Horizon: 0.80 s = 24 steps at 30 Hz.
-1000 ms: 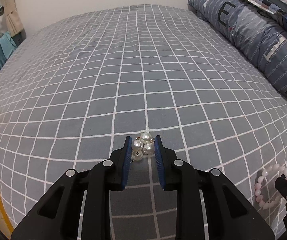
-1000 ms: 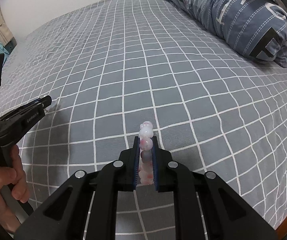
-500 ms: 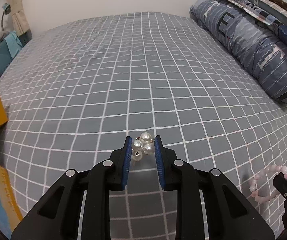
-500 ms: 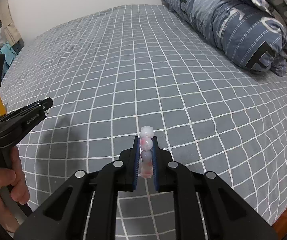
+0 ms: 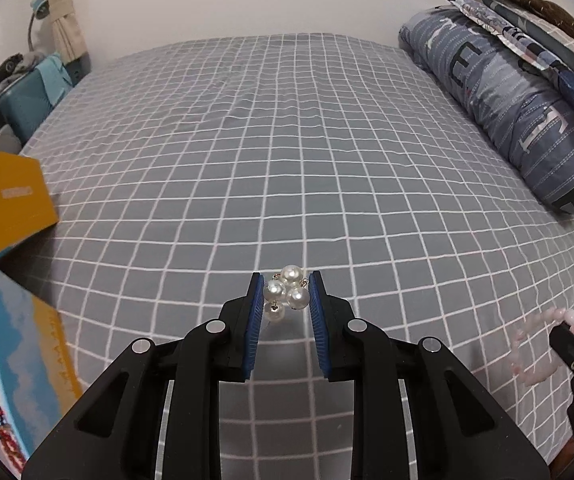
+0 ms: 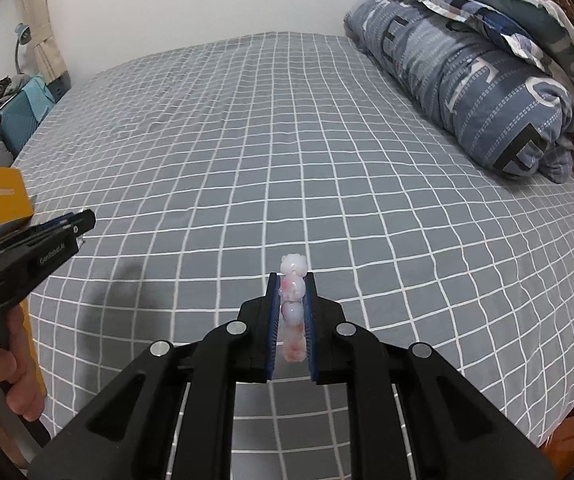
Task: Organize jewelry
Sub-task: 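Carry the pearl earrings and pink-white bracelet over the open white box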
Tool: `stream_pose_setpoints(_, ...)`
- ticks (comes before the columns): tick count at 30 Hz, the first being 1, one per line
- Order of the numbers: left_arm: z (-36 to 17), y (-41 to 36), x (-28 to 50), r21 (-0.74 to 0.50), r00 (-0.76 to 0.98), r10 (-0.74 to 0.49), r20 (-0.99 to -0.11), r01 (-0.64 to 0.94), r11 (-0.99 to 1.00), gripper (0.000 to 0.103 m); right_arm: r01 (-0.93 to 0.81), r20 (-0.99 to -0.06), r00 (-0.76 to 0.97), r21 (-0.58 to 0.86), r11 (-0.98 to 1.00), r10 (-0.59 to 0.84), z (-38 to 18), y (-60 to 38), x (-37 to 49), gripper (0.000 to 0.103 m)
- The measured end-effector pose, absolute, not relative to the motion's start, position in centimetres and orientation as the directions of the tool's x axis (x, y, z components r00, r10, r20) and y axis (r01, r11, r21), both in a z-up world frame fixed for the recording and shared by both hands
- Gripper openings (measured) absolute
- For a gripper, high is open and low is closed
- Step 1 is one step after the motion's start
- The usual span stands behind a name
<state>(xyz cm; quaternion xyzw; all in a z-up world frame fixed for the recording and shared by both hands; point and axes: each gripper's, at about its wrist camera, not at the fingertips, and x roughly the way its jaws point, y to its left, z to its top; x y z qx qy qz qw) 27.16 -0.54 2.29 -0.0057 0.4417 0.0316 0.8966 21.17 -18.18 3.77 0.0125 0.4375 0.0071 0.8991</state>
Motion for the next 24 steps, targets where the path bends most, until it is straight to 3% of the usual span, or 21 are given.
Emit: stream_pose_setpoints(24,5.6,7.4,15.2,0.001,0.641,0.119,-0.758,-0.181,0.983,0.023,-0.192,-0.731,0.661,0.05,0.98,0.167,7.2,-8.8,18.4,0.011)
